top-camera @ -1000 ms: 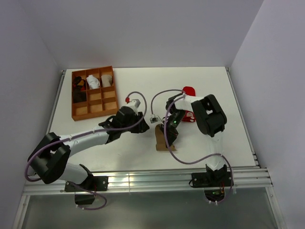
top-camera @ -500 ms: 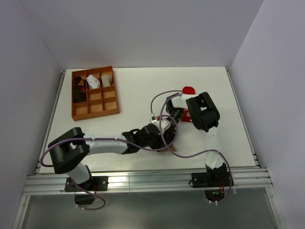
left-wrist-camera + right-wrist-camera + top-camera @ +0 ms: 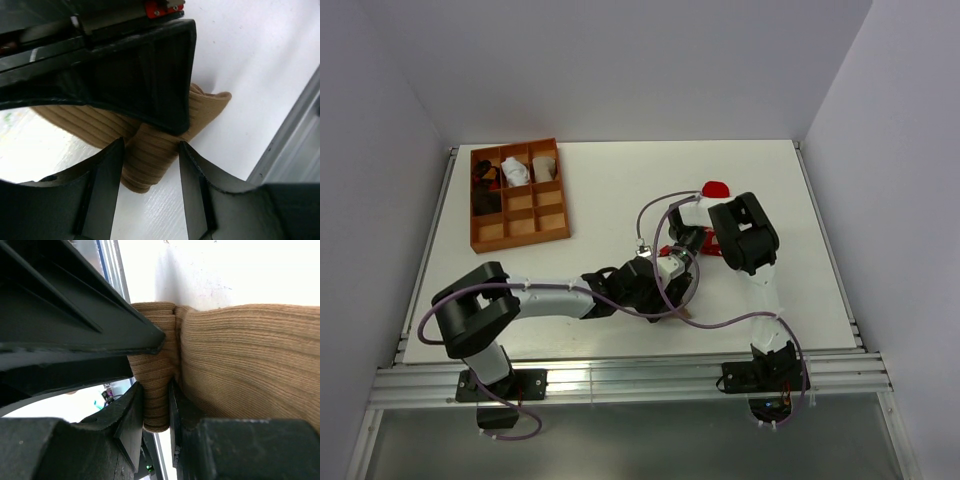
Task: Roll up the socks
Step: Roll the sock at the center of the board.
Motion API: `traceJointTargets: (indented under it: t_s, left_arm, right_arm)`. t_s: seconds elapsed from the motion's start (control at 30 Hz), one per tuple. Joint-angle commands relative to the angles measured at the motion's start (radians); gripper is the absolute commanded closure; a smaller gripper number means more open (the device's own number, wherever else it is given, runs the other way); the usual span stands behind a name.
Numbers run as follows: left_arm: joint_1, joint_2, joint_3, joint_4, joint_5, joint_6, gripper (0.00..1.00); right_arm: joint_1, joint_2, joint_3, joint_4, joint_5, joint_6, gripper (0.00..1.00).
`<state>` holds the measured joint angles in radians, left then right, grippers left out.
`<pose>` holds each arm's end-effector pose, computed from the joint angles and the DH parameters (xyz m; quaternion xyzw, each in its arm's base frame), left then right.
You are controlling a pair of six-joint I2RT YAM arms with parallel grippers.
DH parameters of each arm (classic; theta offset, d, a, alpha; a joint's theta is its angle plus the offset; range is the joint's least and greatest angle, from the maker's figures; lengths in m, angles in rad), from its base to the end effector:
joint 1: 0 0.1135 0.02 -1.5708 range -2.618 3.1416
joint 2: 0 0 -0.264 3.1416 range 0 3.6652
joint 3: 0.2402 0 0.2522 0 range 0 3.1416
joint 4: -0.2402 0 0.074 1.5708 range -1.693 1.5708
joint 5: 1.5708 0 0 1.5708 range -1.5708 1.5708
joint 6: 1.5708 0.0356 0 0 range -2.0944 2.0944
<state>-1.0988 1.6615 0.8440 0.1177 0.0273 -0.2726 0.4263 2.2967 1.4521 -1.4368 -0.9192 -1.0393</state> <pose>0.1533 -0.3024 0.1682 0.3692 0.8280 -0.2767 0.3186 0.2982 0.1665 0.0952 0.4474 -0.7278 -0.4906 0.1718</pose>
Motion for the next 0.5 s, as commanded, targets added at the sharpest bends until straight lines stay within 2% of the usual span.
traceJointTargets:
  t_s: [0.0, 0.1, 0.17, 0.2, 0.27, 0.3, 0.4, 0.47]
  left_arm:
    - [0.033, 0.035, 0.047, 0.002, 0.180, 0.016, 0.48]
    - [0.046, 0.063, 0.064, -0.010, 0.219, 0.013, 0.53]
    - [0.056, 0.090, 0.081, -0.024, 0.236, 0.003, 0.66]
    - [0.066, 0.122, 0.096, -0.042, 0.271, -0.019, 0.84]
    - [0.074, 0.141, 0.101, -0.052, 0.276, -0.039, 0.96]
    - [0.079, 0.149, 0.096, -0.050, 0.314, -0.048, 1.00]
    - [0.093, 0.168, 0.067, -0.015, 0.364, -0.102, 1.00]
    - [0.109, 0.184, 0.049, 0.000, 0.379, -0.128, 1.00]
  right_arm:
    - [-0.012, 0.033, 0.022, -0.004, 0.106, -0.024, 0.75]
    - [-0.018, 0.032, 0.021, 0.003, 0.109, -0.021, 0.75]
    - [-0.018, 0.018, 0.016, 0.019, 0.106, -0.015, 0.75]
    - [-0.020, -0.027, -0.005, 0.062, 0.105, 0.011, 0.72]
    - [-0.021, -0.069, -0.030, 0.120, 0.109, 0.033, 0.69]
    - [-0.021, -0.097, -0.044, 0.150, 0.112, 0.069, 0.64]
    - [-0.035, -0.208, -0.110, 0.249, 0.097, 0.138, 0.54]
    - [-0.060, -0.267, -0.131, 0.291, 0.082, 0.146, 0.52]
